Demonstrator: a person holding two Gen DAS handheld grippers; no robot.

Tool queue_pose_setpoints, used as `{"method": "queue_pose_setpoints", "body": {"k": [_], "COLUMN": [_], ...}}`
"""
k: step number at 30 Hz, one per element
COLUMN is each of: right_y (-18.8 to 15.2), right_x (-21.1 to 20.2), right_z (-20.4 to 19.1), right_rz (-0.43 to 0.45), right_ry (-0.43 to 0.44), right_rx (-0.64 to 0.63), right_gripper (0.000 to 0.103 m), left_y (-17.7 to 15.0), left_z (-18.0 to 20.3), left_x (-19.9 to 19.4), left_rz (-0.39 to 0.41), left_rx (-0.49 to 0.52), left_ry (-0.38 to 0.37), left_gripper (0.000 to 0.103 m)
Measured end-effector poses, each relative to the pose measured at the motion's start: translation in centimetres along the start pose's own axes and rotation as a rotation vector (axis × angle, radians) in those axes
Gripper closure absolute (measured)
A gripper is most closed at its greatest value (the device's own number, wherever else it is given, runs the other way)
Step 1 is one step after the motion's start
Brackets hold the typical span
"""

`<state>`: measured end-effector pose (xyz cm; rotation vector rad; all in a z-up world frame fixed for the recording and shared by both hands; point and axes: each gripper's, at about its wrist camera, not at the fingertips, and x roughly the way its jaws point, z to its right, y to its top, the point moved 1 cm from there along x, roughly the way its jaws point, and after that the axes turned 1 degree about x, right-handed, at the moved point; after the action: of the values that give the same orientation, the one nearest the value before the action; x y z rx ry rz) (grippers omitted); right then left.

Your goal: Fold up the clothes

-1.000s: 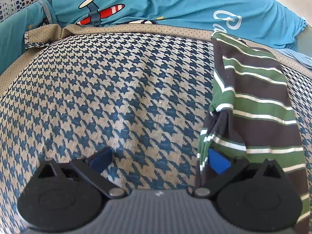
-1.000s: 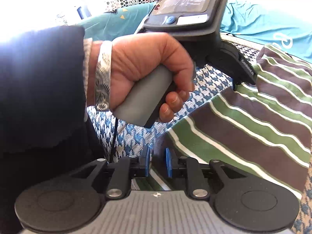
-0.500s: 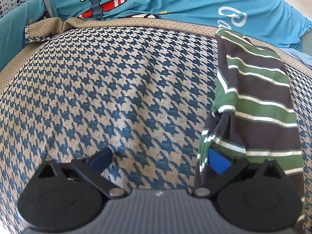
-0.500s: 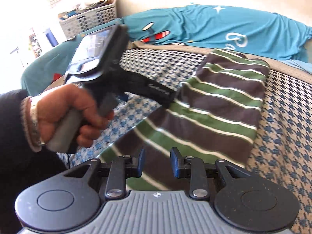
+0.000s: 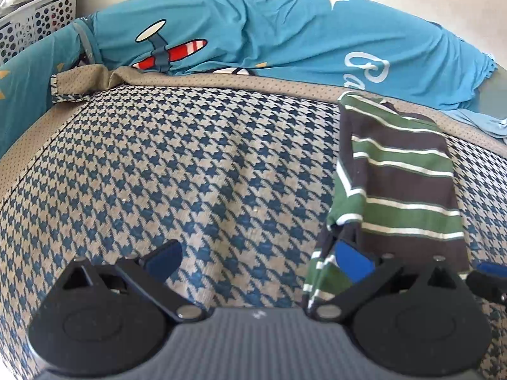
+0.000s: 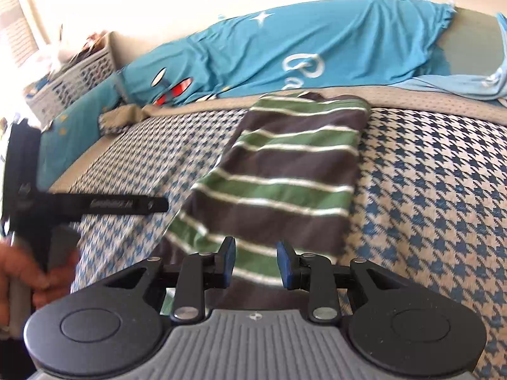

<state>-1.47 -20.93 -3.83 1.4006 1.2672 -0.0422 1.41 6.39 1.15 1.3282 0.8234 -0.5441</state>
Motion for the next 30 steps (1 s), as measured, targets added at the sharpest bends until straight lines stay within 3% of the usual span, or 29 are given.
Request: {"method": "queue_pose_setpoints", "body": {"k": [6,13,19,30], "right_y": [1.8,3.6,5.3,7.6], "right_x": [1.3,3.1,4.6,6.6], "right_z": [2.0,3.7,6.5,11.5], "right_rz": [0.032,0.059,0.086,0.121], "right_ry": [-0.018,-0.016,-0.015,0.034], "right_rx": [0.09,0.135,0.214,0.396], "right_gripper": [0.067,0.06,0.059,0.058], "left_y": [0.7,0.8,0.8,1.2], "left_z": [2.2,2.1,2.6,2.5], "left_x": [1.5,2.7,2.9,3.9], "left_rz": [-0.033,-0.094,-0.111,-0.109], "left_rx": [0.022,-0.007,-0.008,-0.055], "left_ry": [-0.033,-0.056,-0.088,-0.029], "left_gripper": [0.0,0.0,0.0,0.0]}}
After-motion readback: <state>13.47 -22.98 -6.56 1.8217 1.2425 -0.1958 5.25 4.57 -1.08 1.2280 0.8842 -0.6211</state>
